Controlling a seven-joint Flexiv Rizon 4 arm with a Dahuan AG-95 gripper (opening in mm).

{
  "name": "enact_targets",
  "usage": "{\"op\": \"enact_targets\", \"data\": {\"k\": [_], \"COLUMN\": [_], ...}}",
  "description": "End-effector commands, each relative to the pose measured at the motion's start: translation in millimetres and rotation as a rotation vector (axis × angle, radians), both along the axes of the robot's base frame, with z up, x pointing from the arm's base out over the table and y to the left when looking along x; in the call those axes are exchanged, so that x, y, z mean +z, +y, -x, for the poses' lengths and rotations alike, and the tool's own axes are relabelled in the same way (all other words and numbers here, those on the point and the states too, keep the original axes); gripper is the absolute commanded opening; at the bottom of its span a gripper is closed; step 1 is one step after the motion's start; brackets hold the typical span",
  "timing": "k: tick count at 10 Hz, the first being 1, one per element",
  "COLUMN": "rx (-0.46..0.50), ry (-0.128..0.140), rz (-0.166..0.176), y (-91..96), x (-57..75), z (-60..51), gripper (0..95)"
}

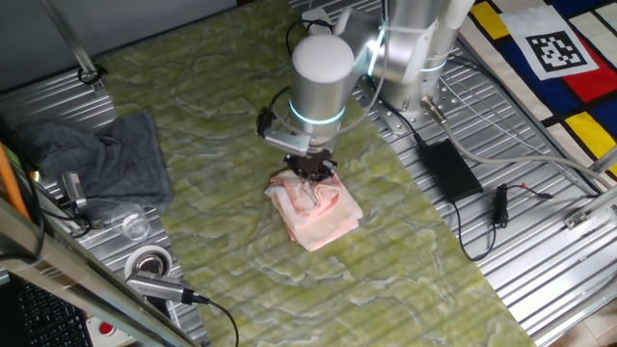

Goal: Clean the table with a cloth

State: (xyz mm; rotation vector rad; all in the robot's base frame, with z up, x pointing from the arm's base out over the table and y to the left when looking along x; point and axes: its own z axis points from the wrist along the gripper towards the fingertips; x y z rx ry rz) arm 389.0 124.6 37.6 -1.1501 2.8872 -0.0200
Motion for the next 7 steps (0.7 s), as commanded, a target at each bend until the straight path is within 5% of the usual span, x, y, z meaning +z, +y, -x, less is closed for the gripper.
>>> {"op": "enact_targets", "data": {"k": [1, 7], "rx": [0.025, -0.026], "ry": [-0.009, -0.005], "rz": [-0.002, -0.024], "y": [-12.4, -10.9], "x": [-3.5, -4.2], "z": [0.8, -0.6], "gripper": [0.0, 0.0]}}
